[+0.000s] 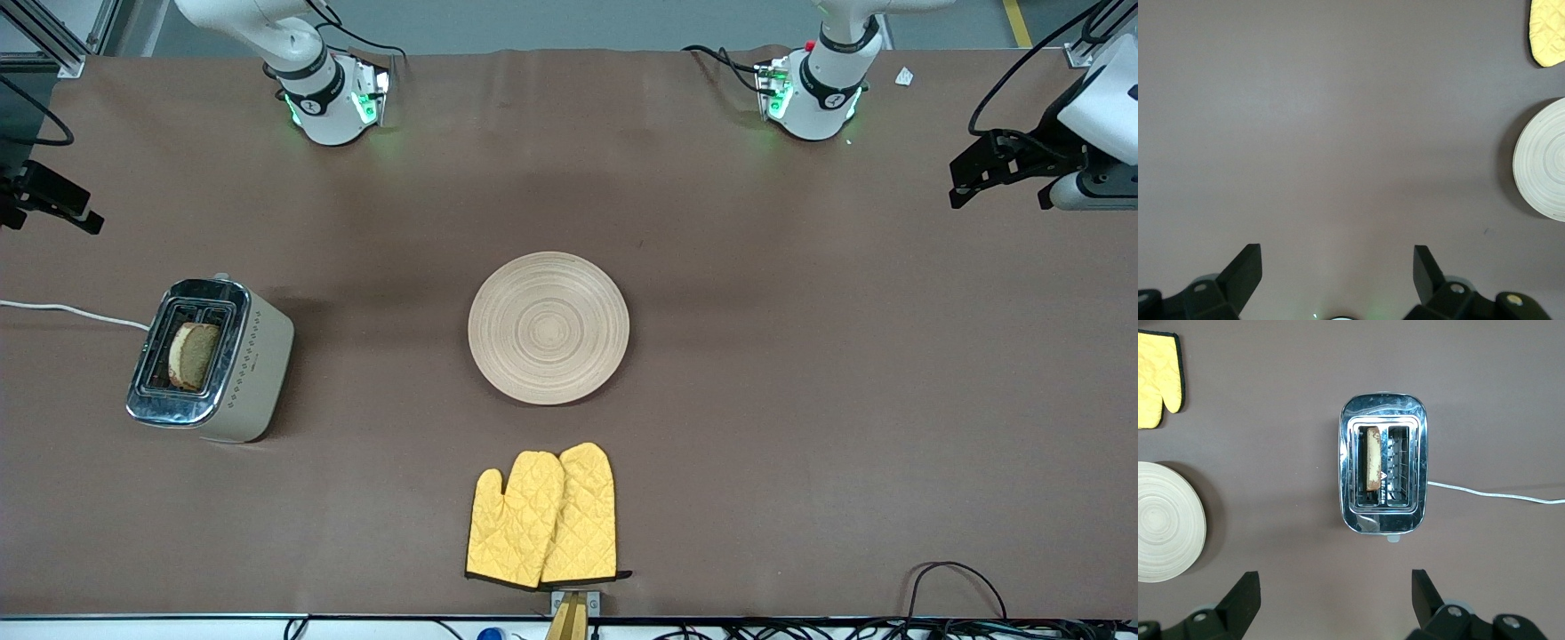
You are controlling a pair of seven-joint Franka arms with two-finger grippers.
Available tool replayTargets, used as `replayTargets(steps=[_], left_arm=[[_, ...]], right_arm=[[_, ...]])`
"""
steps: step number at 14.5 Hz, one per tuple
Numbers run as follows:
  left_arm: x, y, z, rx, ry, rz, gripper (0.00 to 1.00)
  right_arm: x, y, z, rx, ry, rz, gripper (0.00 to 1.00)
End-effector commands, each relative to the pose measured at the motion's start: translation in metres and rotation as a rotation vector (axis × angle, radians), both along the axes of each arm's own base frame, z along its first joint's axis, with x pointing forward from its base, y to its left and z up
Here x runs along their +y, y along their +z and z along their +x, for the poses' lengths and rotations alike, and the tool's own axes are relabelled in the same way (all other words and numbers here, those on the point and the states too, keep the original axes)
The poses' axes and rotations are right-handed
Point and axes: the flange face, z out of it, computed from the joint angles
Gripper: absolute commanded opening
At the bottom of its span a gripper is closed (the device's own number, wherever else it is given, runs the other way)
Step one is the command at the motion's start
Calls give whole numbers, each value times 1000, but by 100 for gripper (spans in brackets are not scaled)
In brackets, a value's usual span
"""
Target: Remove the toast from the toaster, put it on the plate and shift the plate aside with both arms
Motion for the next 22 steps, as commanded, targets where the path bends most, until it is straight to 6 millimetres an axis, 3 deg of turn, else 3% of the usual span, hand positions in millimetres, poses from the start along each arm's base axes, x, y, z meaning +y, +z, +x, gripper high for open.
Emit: replayTargets(steps=[1, 7, 11, 17, 22], left_arm=[[0, 5, -1, -2, -19, 18, 100], [3, 6, 0, -6, -16, 16, 100], [5, 5, 0, -3, -17, 18, 100], [5, -3, 2, 14, -24, 17, 100], [3, -3, 3, 13, -24, 16, 100]], right_arm=[[-2, 2, 2, 0, 7, 2, 100], [-3, 0, 4, -1, 0, 2, 100], [-1, -18, 17, 8, 2, -6, 100], [9, -100, 59, 136, 0, -38, 100], [-13, -177, 91, 182, -10, -73, 100]])
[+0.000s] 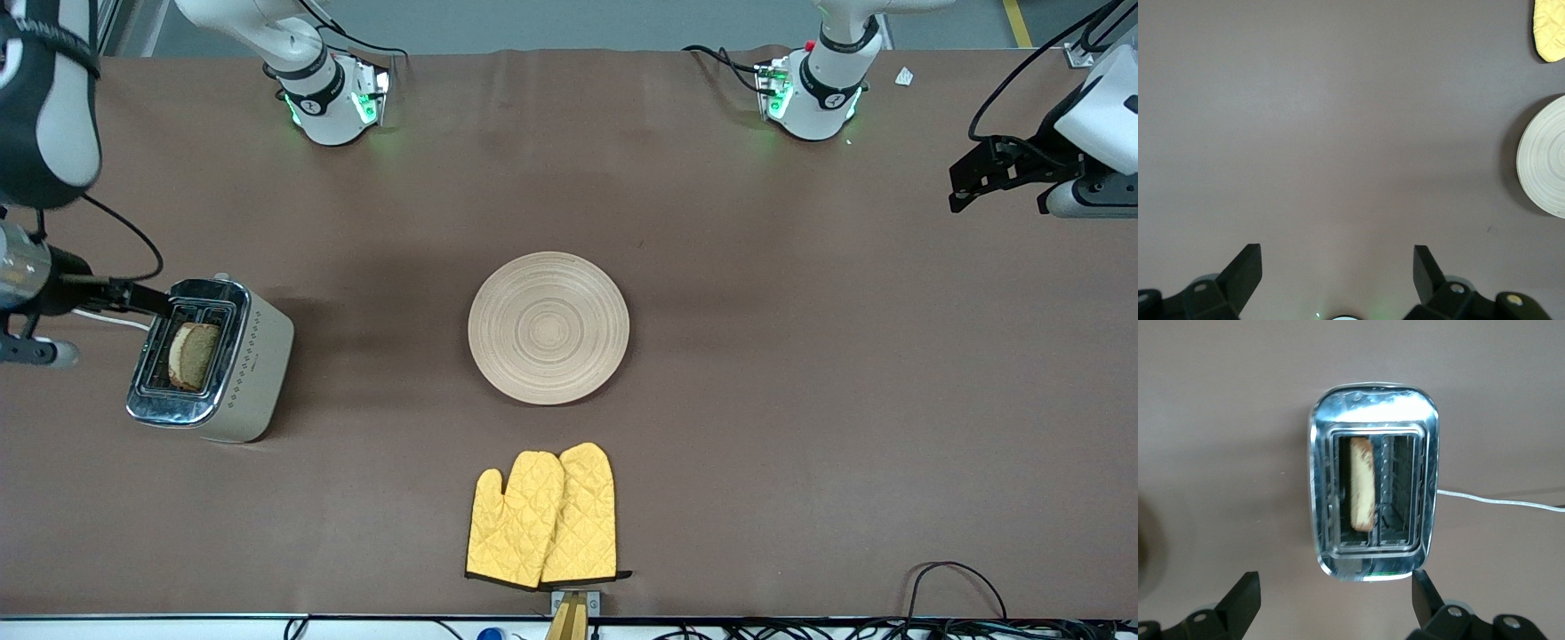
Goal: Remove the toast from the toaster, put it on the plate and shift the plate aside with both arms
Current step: 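Reach the right gripper down into the toaster and grasp the toast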
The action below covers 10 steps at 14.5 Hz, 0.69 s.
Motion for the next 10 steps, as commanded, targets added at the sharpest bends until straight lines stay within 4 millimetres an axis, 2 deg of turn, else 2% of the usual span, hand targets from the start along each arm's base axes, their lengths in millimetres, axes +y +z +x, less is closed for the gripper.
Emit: replayTargets(steps=[1, 5, 7, 8, 10], left_arm=[[1, 3, 0, 2, -15, 14, 100], [3, 4, -1, 2, -13, 15, 100], [3, 3, -1, 3, -11, 15, 100], [3, 3, -1, 3, -11, 15, 100], [3, 3, -1, 2, -13, 15, 100]], right_arm=[[-19, -36, 13, 28, -9, 10, 100], [-61, -99, 21, 50, 27, 191, 100], [-62, -123, 25, 63, 39, 216, 100], [-60, -126, 26, 67, 41, 215, 97], [-60, -126, 26, 67, 49, 215, 78]])
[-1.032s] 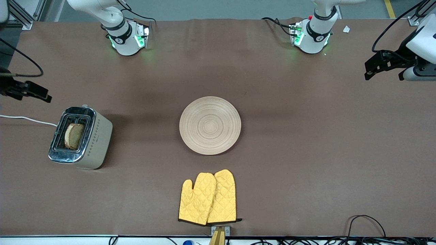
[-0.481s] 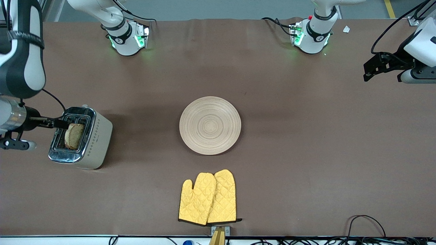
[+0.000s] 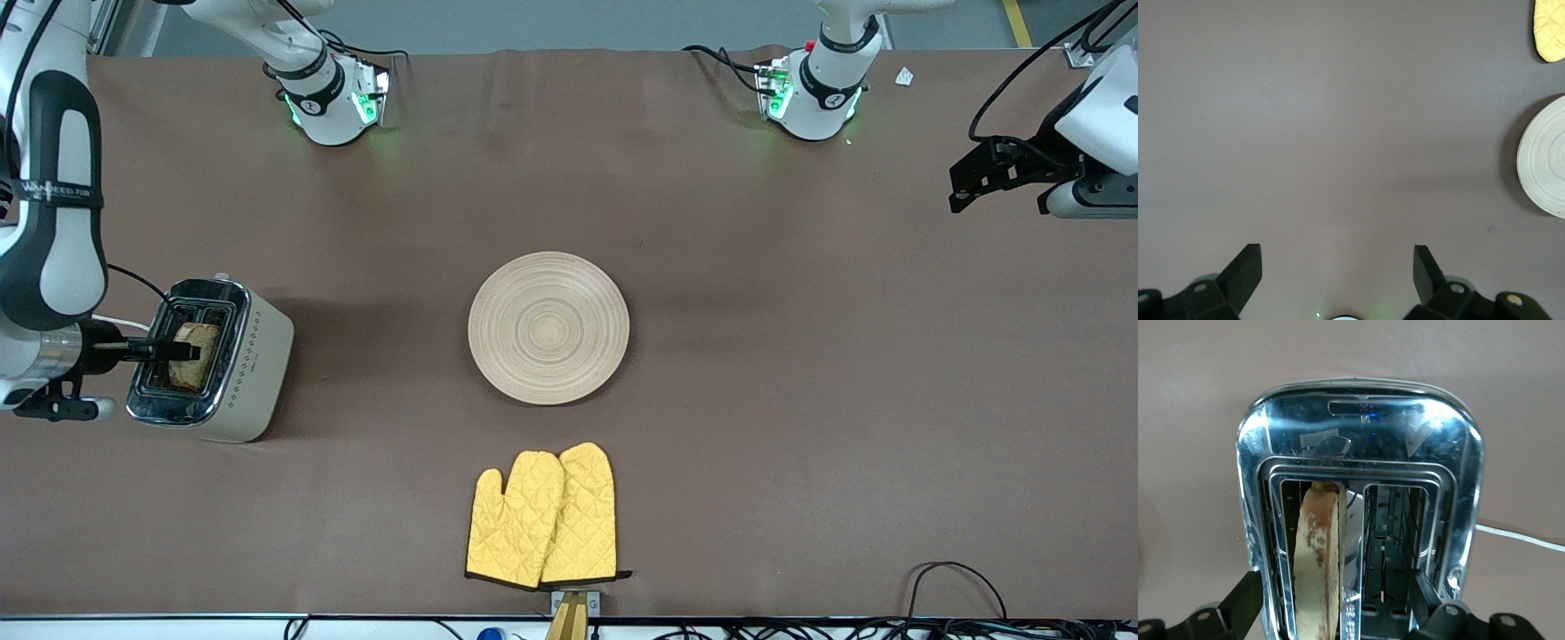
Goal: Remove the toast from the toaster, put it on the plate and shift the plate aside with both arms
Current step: 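Reach the right gripper down into the toaster and grasp the toast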
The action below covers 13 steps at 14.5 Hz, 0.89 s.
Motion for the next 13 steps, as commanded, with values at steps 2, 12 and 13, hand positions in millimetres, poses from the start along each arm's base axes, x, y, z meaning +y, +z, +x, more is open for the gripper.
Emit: replayTargets(steps=[2, 12, 13], left_arm=[[2, -1, 3, 10, -15, 12, 100], [-7, -6, 5, 16, -29, 11, 100], [-8, -7, 5, 18, -31, 11, 100]], right_arm=[[9, 10, 1, -18, 29, 18, 55], [65, 112, 1, -46, 98, 20, 5], [85, 136, 1, -35, 106, 17, 5]])
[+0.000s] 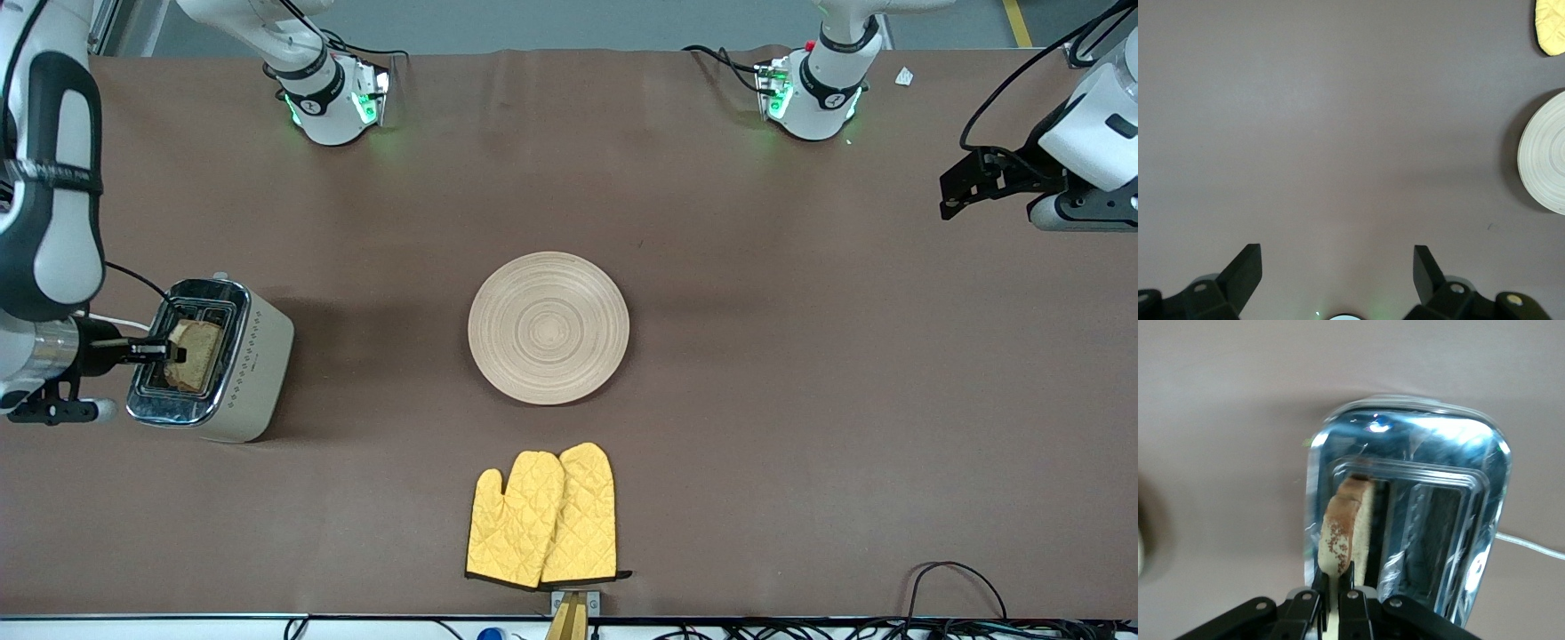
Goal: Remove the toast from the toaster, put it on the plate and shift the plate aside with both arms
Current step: 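Lift the toast out and carry it over the wooden plate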
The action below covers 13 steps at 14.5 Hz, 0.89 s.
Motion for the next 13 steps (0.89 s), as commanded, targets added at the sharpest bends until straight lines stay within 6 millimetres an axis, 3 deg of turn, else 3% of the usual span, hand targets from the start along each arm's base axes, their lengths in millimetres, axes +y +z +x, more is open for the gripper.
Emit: replayTargets(steps=[1, 3, 4, 5, 8, 10, 13], left_arm=[[-3, 3, 0, 0, -21, 10, 100], [-2, 0, 2, 5, -20, 10, 100], [-2, 0, 2, 5, -20, 10, 100], [-2, 0, 2, 5, -20, 10, 100], [-2, 0, 3, 2, -17, 8, 100], [-2, 0, 3, 2, -16, 6, 100], [-4, 0, 3, -6, -9, -2, 100]], right_arm=[[63, 73, -10, 24, -4, -12, 5], [110, 85, -11, 33, -38, -8, 4], [138, 82, -12, 38, -23, 65, 4], [153, 78, -9, 44, -31, 165, 4], [202, -1, 12, 177, -86, 460, 4], [254, -53, 17, 258, -112, 600, 4], [300, -109, -3, 282, -196, 642, 4]])
